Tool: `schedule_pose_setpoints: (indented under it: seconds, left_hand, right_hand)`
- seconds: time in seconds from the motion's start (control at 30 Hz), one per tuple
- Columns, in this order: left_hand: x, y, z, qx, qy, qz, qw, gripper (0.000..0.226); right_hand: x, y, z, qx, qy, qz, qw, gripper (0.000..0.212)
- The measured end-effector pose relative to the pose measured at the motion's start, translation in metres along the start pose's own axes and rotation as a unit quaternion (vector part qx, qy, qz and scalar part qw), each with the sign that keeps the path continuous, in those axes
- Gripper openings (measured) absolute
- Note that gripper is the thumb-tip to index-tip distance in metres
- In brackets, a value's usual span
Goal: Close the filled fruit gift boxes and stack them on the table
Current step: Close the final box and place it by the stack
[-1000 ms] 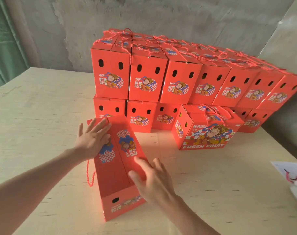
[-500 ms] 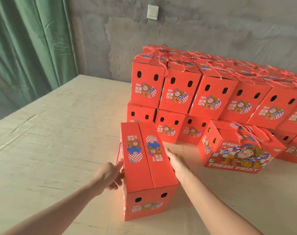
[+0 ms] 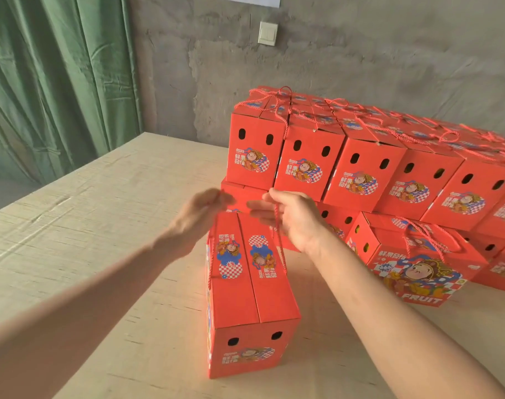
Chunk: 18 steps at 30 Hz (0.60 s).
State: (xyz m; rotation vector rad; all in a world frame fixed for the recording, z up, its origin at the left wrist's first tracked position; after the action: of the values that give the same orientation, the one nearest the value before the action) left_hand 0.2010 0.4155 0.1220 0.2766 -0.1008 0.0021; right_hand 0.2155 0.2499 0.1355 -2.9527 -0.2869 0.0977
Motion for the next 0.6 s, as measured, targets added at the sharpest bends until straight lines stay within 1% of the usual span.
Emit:
schedule_pose_setpoints:
  seconds: [0.07,0.1,0.13,0.2,0.27,0.3,0.33,0.37,0.43,0.5,0.6]
  left_hand:
    - [0.007,-0.004,0.025,0.116,-0.061,-0.026,0.991,0.022]
    - [0.008,-0.008,0.028,0.173,-0.077,-0.042,0.981,0.022]
    - [0.008,-0.01,0.027,0.213,-0.09,-0.059,0.971,0.021]
    - [0.004,-0.01,0.021,0.252,-0.121,-0.07,0.958,0.02]
    - [0.001,-0.002,0.012,0.273,-0.131,-0.032,0.952,0.018]
    - [0.002,0.004,0.007,0.284,-0.13,-0.002,0.95,0.025]
    - [0.003,0.009,-0.002,0.297,-0.131,0.021,0.946,0.03]
    - [0.004,0.011,-0.011,0.308,-0.126,0.026,0.943,0.028]
    - [0.005,0.01,-0.035,0.319,-0.115,0.0,0.941,0.02]
    - [0.005,0.008,-0.057,0.33,-0.097,-0.036,0.938,0.031]
    - [0.005,0.015,-0.068,0.33,-0.115,-0.023,0.937,0.041]
  right_hand:
    - [-0.001,-0.017,-0.002,-0.049,-0.039,-0.028,0.998,0.024]
    - [-0.002,-0.024,0.001,-0.046,-0.061,-0.041,0.996,0.024]
    - [-0.004,-0.031,0.006,-0.032,-0.083,-0.058,0.994,0.026]
    - [-0.007,-0.042,0.015,-0.005,-0.129,-0.087,0.988,0.03]
    - [-0.007,-0.045,0.017,-0.006,-0.168,-0.073,0.983,0.028]
    - [-0.005,-0.043,0.015,-0.015,-0.179,-0.048,0.982,0.027]
    - [-0.001,-0.039,0.011,-0.029,-0.179,-0.019,0.983,0.027]
    - [0.003,-0.035,0.004,-0.051,-0.168,0.009,0.985,0.027]
    - [0.009,-0.031,-0.01,-0.104,-0.14,0.049,0.984,0.025]
    - [0.012,-0.034,-0.027,-0.139,-0.111,0.071,0.981,0.022]
    - [0.014,-0.046,-0.065,-0.169,-0.056,0.084,0.98,0.022]
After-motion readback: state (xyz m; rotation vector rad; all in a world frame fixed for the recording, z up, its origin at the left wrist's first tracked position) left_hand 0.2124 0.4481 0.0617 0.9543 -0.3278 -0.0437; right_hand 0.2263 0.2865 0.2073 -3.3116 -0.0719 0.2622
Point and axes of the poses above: each hand's wrist, its own x-axis towards the middle knuckle, its own y-axis out of the back of the hand, z = x × y, the point moved 5 cm from there along x, towards the middle knuckle, and after that the axes turned 4 degrees about x, right-handed, at the moved point
